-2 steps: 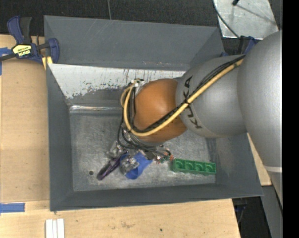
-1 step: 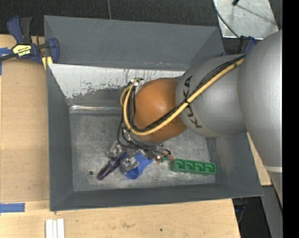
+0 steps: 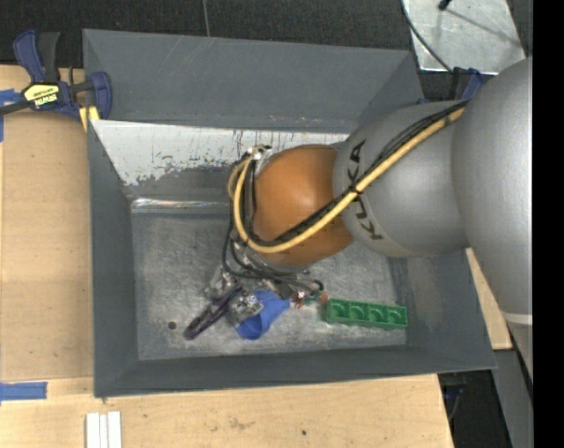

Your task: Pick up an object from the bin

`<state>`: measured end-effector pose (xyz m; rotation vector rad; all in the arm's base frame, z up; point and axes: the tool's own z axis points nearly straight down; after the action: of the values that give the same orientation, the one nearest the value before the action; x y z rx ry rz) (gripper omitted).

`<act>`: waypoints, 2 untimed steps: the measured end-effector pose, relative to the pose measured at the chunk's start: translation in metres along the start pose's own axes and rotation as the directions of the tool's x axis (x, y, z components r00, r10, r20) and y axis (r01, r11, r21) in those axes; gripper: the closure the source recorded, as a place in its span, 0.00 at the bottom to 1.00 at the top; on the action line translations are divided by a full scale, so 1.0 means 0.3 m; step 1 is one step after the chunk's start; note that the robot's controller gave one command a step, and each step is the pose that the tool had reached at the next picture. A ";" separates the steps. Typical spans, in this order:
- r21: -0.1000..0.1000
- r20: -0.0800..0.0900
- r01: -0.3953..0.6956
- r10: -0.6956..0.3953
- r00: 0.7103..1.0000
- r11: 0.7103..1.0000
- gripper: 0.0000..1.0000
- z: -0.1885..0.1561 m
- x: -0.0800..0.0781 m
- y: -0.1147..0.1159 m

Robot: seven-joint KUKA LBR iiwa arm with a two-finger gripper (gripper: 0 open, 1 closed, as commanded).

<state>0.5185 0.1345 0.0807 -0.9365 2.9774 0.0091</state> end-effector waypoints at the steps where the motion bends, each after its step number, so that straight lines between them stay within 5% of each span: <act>1: 0.001 -0.008 -0.002 0.002 1.000 1.000 1.00 -0.031 0.000 -0.002; 2: 0.001 -0.012 -0.003 0.003 1.000 1.000 1.00 -0.046 0.002 -0.002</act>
Offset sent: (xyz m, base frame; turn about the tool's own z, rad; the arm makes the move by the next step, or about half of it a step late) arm -0.0001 0.0000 0.0025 0.0000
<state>0.5183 0.1334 0.0945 -0.9356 2.9894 0.0021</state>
